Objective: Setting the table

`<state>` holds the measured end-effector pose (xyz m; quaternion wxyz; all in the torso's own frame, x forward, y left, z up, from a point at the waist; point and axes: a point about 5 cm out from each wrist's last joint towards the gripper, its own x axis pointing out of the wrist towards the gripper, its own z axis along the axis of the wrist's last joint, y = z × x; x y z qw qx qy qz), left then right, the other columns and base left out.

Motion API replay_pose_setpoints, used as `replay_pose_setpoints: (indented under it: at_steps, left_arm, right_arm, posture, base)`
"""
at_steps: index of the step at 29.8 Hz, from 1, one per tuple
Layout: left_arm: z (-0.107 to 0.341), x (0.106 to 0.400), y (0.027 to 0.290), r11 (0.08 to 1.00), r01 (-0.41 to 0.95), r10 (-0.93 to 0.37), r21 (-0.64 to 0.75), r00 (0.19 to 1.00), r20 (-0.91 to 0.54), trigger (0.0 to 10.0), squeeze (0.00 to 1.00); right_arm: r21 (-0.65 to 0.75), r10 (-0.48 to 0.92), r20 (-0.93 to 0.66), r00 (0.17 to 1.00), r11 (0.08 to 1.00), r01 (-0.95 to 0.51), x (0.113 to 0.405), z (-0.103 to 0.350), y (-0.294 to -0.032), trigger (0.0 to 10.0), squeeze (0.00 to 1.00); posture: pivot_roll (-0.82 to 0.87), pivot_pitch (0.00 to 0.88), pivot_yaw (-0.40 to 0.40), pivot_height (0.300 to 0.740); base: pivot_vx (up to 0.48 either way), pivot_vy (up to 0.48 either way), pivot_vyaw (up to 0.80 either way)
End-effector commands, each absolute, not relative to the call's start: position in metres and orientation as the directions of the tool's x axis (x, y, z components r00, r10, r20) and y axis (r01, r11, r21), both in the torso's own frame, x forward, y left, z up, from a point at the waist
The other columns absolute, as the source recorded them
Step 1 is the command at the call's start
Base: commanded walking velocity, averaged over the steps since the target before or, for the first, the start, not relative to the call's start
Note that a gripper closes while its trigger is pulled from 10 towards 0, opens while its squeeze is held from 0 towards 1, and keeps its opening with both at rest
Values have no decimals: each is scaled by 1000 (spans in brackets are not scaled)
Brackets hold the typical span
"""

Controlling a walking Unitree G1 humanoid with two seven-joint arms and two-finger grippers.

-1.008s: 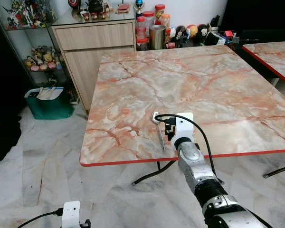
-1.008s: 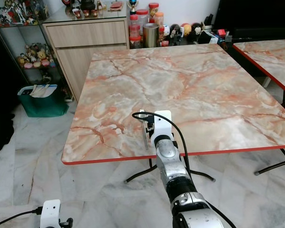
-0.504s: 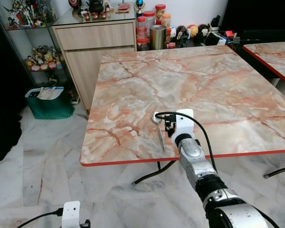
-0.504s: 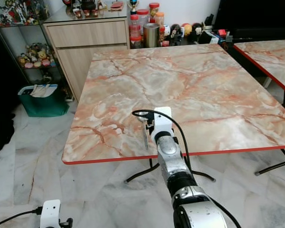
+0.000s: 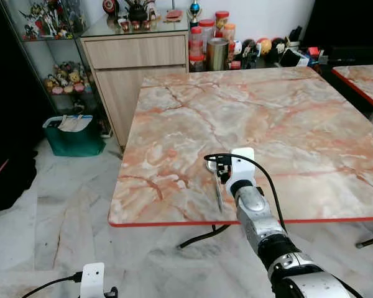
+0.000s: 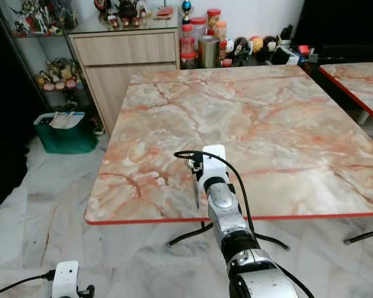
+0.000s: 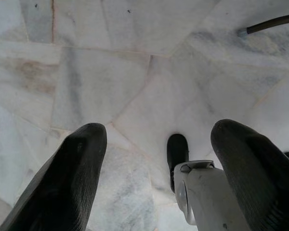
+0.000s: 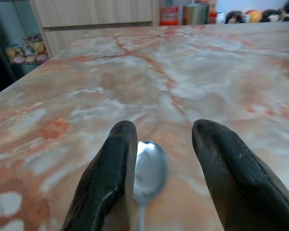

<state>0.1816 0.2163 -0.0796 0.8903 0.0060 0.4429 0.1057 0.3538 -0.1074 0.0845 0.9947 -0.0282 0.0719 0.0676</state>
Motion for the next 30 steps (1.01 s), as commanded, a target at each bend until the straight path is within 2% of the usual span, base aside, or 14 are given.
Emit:
replay_pose_setpoints:
  at_steps: [1,11,30]
  left_arm:
    - [-78,182,221,974,-194,211,117,587,-782,10000,0]
    - [-78,182,222,973,-196,214,119,588,-780,10000,0]
    - [-78,181,224,973,-194,215,122,592,-776,10000,0]
  right_arm:
    - [-41,144,-130,981,988,-150,354,86,-103,10000,0]
    - [-28,147,-134,980,988,-152,349,82,-102,10000,0]
    - [-80,167,-72,983,982,-173,320,93,-91,10000,0]
  posture:
    - [-1,0,40,740]
    - [-3,0,40,740]
    - [-12,0,45,740]
  base:
    - [390,0,0]
    - [402,0,174]
    - [0,0,0]
